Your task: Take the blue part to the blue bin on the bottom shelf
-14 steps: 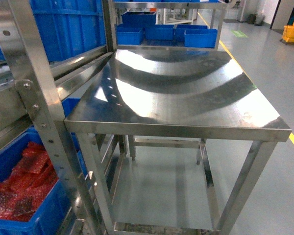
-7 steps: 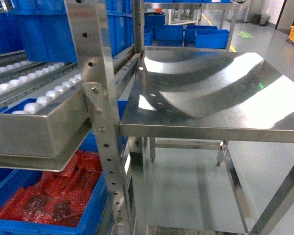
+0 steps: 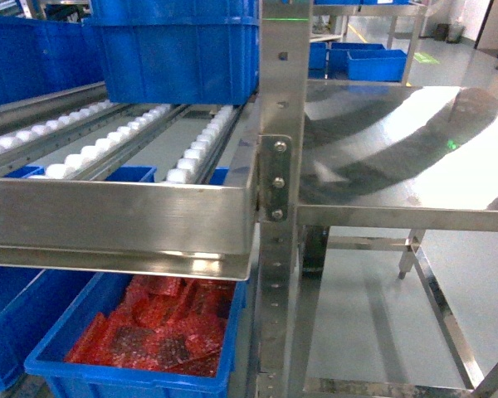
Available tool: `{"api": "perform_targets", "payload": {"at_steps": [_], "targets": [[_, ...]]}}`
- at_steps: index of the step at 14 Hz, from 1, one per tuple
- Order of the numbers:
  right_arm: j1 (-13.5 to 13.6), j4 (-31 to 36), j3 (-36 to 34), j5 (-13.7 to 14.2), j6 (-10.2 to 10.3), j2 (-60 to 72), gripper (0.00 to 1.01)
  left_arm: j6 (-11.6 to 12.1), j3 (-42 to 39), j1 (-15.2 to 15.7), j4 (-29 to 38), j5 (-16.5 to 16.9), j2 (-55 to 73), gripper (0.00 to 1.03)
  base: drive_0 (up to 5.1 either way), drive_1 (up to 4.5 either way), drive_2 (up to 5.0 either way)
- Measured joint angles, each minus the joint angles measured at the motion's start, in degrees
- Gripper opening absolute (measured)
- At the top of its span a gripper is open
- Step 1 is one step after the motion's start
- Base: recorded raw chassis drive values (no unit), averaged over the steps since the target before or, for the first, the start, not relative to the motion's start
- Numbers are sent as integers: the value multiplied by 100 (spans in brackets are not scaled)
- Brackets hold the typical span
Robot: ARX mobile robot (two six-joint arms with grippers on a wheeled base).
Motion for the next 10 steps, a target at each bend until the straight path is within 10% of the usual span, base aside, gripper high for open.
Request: {"api": "perform_targets", "payload": {"at_steps": [10], "targets": [[0, 2, 0, 0, 0, 0, 98, -2, 0, 0, -15, 2, 0, 43, -499, 233, 254]]}}
